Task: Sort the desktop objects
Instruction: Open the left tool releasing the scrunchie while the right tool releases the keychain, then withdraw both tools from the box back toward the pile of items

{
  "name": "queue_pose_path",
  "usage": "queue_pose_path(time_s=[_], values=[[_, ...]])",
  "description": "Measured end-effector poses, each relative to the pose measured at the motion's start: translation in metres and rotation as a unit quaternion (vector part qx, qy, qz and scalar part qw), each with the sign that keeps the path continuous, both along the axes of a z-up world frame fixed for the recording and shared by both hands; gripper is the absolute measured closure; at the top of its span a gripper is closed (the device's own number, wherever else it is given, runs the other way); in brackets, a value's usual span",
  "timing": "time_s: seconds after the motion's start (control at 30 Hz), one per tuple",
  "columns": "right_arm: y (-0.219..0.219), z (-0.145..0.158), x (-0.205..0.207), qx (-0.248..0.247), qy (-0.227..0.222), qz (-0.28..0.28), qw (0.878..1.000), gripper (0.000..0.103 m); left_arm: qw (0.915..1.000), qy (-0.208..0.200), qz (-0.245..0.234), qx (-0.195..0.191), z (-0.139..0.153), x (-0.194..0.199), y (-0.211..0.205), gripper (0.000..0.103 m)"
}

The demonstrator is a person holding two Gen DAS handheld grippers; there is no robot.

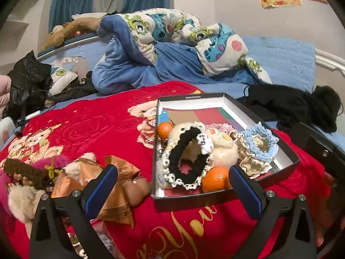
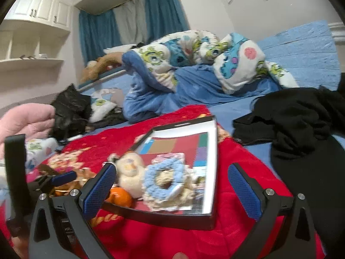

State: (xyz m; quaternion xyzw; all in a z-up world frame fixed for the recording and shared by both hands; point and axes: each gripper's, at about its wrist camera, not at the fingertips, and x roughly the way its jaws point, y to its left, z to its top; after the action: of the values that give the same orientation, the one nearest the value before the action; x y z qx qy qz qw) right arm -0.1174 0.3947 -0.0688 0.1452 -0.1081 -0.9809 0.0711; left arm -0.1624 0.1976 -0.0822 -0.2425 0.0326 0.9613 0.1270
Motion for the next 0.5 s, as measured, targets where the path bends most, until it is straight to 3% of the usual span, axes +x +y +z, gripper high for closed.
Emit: queue_pose_path(time_s=[0.13,0.23,0.37,0.5], values=[[-0.005,0.007,0.015,-0.012,0.033,0.03,0.999,0.0,0.9997,0.015,0.017,0.006,0.008,0.018,-0.017,0.0],[-0.021,0.014,0.031,0.018,0.047,0.024,0.998,0.0,0.9982,0.039,0.044,-0.016,0.014,0.041,-0.029,0.0],[-0.06,0.022,0.053,0.087,0.048,0.012,0.995,0.0,0.9917,0.082,0.074,-0.065,0.022,0.076,-0.052,0.0],[-0.091,0.025,0.064,0.081,0.048,0.042,0.995,0.0,0.98,0.151,0.101,-0.081,0.026,0.111,-0.09,0.0]])
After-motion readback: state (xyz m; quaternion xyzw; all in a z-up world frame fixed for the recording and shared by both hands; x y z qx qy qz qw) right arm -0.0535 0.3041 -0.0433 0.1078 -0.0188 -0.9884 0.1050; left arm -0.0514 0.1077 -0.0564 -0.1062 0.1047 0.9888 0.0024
